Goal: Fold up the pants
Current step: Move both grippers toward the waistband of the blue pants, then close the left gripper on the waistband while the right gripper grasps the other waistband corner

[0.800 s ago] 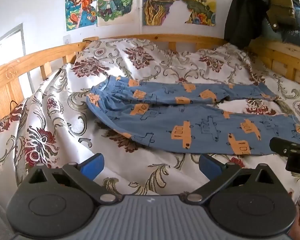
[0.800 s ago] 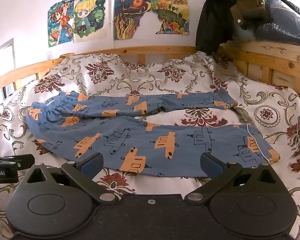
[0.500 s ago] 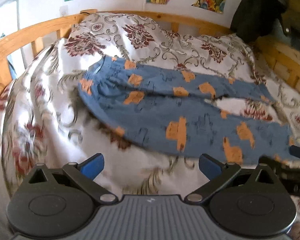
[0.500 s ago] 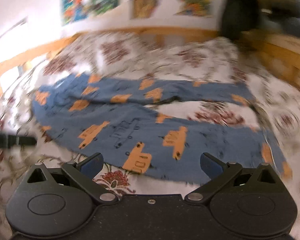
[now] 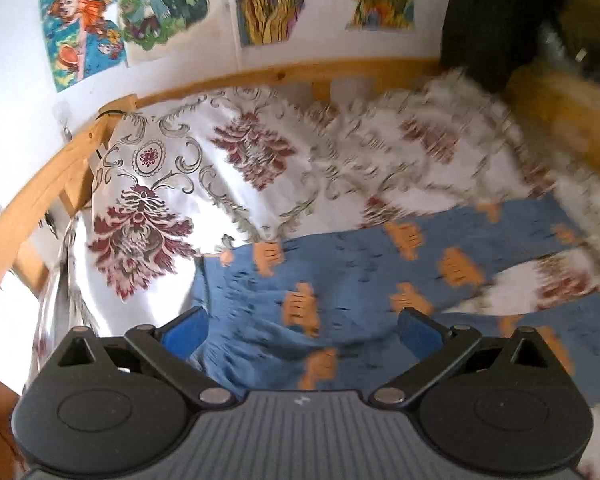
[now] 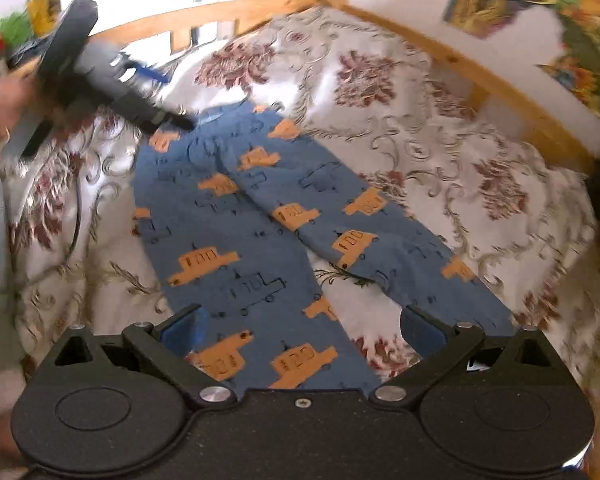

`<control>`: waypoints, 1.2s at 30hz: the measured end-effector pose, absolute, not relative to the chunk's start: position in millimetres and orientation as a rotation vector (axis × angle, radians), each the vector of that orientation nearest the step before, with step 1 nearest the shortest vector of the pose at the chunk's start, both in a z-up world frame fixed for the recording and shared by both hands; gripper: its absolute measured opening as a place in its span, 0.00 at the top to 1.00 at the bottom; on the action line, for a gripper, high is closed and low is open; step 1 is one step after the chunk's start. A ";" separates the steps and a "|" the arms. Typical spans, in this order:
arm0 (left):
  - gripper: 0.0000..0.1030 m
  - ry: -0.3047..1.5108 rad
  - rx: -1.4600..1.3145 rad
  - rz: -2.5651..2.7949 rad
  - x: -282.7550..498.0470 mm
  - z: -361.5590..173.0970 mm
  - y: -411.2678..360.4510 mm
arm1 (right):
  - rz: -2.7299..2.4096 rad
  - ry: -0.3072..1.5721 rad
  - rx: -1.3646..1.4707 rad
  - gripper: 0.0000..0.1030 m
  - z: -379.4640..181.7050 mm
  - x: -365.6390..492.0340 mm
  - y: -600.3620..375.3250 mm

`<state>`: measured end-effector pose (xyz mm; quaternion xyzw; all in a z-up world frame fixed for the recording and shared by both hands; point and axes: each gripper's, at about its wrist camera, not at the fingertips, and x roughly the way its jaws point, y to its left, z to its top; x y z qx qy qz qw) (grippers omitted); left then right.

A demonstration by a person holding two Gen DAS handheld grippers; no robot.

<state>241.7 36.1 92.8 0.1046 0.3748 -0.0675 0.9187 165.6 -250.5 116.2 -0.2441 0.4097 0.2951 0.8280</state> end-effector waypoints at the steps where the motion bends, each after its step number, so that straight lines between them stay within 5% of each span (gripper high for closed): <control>1: 0.00 0.803 0.244 -0.119 259.0 85.9 34.4 | 0.608 0.871 -0.540 0.01 105.6 174.8 -250.6; 19: 0.01 0.893 0.676 -0.523 467.0 -8.1 -31.5 | 0.437 0.881 -0.255 0.01 9.6 422.3 -330.5; 36: 0.15 0.978 0.559 -0.787 521.0 -34.2 -58.2 | 0.511 0.911 -0.194 0.28 -48.3 481.8 -356.3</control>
